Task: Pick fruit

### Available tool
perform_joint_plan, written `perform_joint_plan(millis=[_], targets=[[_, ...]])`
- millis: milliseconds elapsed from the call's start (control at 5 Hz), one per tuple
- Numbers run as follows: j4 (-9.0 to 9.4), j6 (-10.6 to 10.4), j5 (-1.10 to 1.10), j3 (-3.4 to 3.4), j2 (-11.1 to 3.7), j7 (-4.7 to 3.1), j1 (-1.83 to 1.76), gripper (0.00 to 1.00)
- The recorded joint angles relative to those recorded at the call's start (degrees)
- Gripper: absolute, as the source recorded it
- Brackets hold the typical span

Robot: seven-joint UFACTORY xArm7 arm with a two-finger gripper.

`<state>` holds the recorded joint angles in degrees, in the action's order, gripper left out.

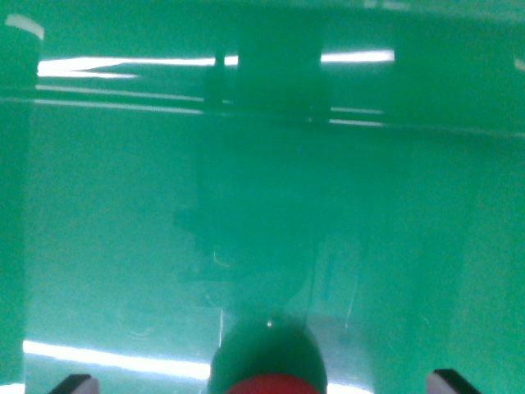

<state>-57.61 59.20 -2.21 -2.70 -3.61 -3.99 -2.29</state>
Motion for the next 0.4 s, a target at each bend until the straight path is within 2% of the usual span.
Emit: perform_joint_plan(millis=[200,400], targets=[[2.56,-2.23,-0.35,-0.09,-0.07,0.12,0.09,0.00],[2.56,-2.23,-0.35,-0.09,-0.07,0.12,0.09,0.00]])
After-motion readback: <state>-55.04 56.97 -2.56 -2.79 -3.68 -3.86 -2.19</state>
